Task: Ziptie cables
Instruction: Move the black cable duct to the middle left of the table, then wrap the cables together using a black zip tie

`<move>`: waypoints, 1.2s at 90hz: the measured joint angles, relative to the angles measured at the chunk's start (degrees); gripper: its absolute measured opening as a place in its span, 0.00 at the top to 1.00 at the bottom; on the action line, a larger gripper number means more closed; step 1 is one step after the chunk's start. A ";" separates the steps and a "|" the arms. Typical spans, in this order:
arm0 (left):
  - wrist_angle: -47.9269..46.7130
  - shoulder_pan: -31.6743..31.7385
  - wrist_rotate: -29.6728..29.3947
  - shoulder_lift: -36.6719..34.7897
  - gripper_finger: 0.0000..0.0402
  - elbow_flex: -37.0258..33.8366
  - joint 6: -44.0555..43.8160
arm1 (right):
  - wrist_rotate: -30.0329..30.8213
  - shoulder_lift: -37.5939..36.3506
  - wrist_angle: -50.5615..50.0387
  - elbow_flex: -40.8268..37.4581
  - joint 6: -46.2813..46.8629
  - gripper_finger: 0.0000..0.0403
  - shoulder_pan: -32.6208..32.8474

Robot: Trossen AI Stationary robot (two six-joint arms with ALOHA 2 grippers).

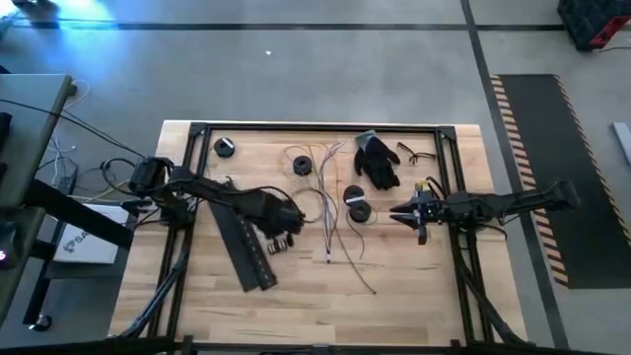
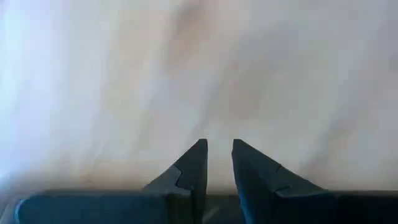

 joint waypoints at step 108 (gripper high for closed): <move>9.05 -2.76 -3.60 28.91 0.96 24.58 56.28 | 0.00 0.01 0.00 0.00 0.00 0.80 0.01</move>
